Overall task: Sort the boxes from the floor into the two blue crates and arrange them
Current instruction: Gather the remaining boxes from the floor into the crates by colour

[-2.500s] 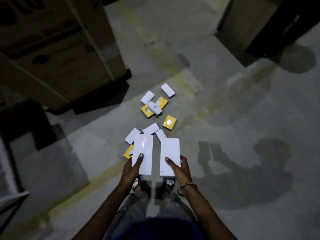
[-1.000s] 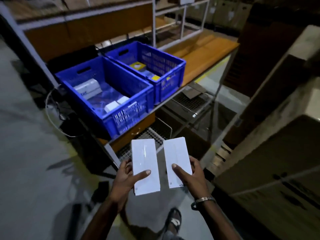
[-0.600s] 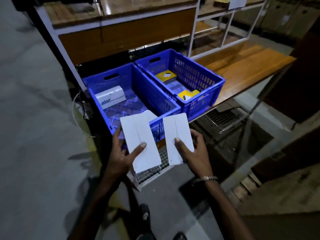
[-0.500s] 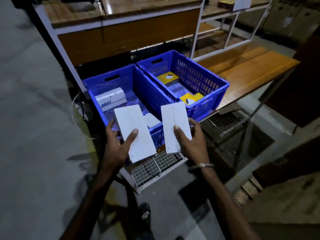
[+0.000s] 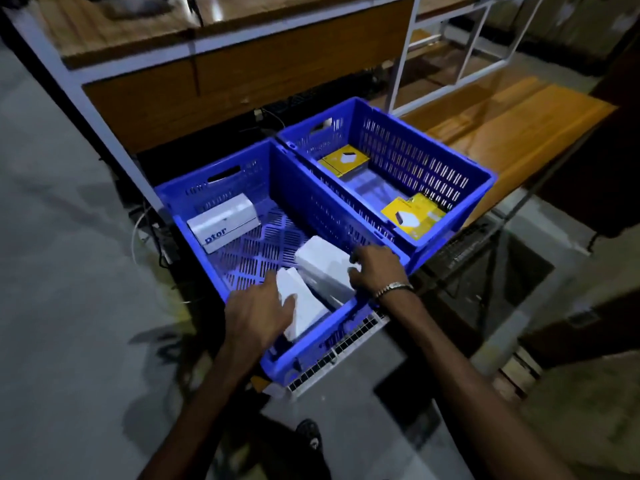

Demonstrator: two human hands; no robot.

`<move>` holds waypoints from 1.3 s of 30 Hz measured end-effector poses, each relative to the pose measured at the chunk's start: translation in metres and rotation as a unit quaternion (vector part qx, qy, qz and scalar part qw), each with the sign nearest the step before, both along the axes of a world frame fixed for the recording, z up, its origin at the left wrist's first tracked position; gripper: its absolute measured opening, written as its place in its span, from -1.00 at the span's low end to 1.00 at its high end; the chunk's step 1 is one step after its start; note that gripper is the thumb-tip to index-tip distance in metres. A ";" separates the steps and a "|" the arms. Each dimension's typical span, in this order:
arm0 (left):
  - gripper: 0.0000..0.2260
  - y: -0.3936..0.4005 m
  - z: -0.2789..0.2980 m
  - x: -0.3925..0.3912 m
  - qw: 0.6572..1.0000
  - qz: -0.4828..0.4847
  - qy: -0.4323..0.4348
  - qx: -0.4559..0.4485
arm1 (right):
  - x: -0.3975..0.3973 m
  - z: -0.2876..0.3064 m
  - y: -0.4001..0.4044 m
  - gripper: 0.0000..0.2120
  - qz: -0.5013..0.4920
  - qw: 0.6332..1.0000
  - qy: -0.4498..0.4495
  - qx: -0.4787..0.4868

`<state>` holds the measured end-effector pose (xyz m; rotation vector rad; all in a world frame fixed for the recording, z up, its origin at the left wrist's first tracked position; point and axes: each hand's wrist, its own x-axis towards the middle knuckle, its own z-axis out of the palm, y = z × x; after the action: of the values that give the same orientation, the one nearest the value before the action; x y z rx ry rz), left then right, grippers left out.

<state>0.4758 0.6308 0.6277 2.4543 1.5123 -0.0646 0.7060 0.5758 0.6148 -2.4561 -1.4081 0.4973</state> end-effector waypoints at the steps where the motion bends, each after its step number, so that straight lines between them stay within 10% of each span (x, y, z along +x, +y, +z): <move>1: -0.53 0.000 -0.002 0.001 1.000 -0.003 -0.011 0.000 | -0.004 -0.004 -0.003 -0.68 -0.008 1.000 -0.015 0.015; 7: -0.80 -0.013 -0.004 0.027 0.980 -0.049 -0.195 0.006 | -0.020 0.001 -0.048 -0.88 -0.127 0.948 -0.013 0.293; 14: -0.88 -0.103 -0.004 0.093 0.881 -0.256 -0.395 -0.050 | -0.021 -0.021 -0.188 -0.92 -0.310 0.886 -0.026 0.344; 26: -0.80 -0.346 -0.102 0.069 0.766 -0.549 -0.181 -0.280 | -0.186 -0.085 -0.497 -0.85 -0.648 0.710 0.021 0.274; 39: -0.83 -0.634 -0.130 -0.122 0.593 -0.698 -0.013 -0.401 | -0.484 -0.129 -0.745 -0.91 -0.799 0.509 0.049 0.315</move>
<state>0.3542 -0.0033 0.4974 2.0505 -0.7345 -0.7585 0.2220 -0.1690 0.4858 -1.8631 0.9251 -0.3172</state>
